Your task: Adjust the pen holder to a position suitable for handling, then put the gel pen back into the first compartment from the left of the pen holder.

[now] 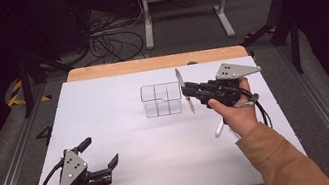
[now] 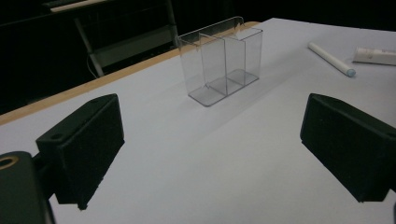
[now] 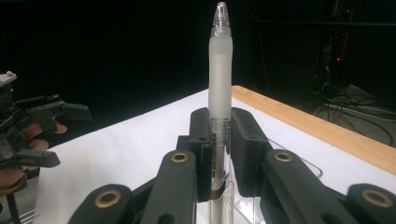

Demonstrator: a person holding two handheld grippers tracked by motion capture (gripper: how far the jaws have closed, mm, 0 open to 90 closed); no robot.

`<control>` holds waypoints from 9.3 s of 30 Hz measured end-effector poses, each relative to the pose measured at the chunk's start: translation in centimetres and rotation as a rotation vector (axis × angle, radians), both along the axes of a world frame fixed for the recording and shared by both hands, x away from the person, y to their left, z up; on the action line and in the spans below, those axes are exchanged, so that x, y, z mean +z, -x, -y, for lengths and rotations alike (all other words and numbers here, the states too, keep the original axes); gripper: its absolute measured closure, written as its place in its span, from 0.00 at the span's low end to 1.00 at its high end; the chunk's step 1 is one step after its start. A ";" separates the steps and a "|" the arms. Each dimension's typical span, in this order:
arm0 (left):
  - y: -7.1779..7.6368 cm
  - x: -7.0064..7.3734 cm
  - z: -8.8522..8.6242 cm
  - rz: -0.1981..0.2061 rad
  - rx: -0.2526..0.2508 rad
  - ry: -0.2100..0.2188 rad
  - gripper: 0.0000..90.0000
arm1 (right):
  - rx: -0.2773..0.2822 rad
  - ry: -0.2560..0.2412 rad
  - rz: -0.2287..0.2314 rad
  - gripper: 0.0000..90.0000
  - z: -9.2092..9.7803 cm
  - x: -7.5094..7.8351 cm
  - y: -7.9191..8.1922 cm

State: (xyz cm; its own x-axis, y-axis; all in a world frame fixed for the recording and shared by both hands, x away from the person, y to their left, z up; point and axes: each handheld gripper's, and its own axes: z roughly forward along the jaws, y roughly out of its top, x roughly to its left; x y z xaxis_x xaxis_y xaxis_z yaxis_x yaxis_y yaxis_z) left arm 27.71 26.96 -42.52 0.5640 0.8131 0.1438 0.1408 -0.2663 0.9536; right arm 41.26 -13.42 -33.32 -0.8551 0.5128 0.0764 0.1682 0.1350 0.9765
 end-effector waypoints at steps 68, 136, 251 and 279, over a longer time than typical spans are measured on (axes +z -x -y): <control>0.0 -0.1 -0.3 -0.001 -0.003 0.003 0.08 | -0.054 -0.114 -0.001 0.89 -9.0 -2.5 -7.5; -0.1 -0.1 -0.5 -0.004 -0.001 0.020 0.07 | -0.131 0.001 -0.007 0.44 -4.2 -0.1 -4.9; -0.2 0.1 0.1 -0.008 0.014 0.000 0.08 | -0.873 0.242 -0.973 0.58 5.9 -4.7 -6.9; -0.2 0.1 0.1 -0.005 0.017 -0.001 0.08 | -0.994 0.233 -1.058 0.66 5.8 -6.3 -8.0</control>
